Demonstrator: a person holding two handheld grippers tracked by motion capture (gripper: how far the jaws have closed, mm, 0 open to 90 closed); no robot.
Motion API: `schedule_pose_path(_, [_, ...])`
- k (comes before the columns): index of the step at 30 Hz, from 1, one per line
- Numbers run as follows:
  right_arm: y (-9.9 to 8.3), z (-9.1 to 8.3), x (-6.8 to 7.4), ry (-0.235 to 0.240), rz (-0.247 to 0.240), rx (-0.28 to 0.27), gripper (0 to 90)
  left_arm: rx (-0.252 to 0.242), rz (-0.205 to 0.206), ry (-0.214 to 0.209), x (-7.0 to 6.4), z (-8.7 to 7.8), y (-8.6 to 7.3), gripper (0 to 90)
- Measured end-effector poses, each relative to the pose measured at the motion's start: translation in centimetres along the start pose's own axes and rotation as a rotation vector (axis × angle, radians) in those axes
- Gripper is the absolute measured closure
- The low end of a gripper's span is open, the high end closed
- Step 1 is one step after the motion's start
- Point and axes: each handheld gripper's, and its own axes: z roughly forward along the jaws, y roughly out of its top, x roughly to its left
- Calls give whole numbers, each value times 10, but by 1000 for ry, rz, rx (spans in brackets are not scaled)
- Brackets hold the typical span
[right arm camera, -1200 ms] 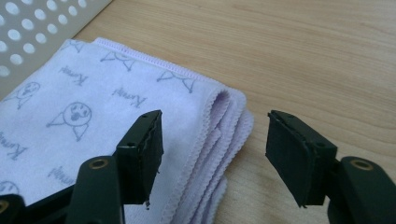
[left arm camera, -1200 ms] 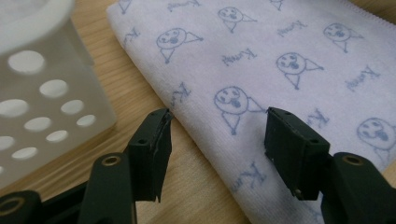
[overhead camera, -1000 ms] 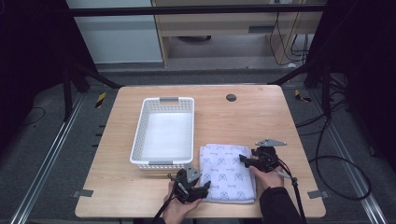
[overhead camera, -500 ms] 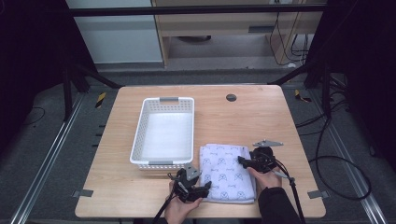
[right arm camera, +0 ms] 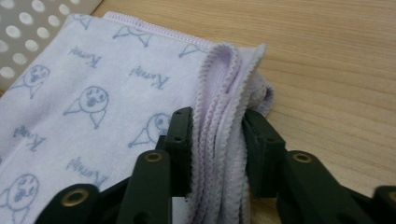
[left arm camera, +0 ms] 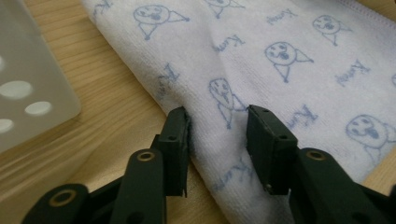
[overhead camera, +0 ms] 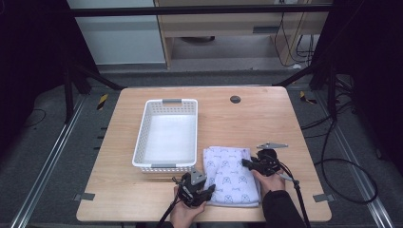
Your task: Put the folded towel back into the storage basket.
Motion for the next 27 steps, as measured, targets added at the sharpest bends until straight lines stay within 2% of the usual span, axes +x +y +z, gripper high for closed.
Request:
schedule_pose_path(4, [1, 0, 3, -11, -35, -3, 721, 3, -3, -10, 0, 0, 0, 643])
schedule_pose_path(8, [2, -1, 2, 2, -30, -5, 741, -10, 3, -15, 0, -2, 0, 705])
schedule_pose_path(11, [3, -3, 3, -5, -47, -9, 750, -8, -7, -31, 3, -4, 1, 733])
schedule_pose_path(15, [8, -9, 7, -1, -88, -39, 755, -6, 0, -40, 5, -7, 2, 744])
schedule_pose_path(20, [10, -19, 11, 18, -99, -68, 756, -17, 34, -29, 0, -13, 5, 749])
schedule_pose_path(23, [12, -24, 13, 21, -102, -82, 757, -36, 35, -37, 0, -19, 9, 751])
schedule_pose_path(27, [16, -37, 18, 33, -111, -135, 757, -76, 36, -44, 2, -33, 18, 753])
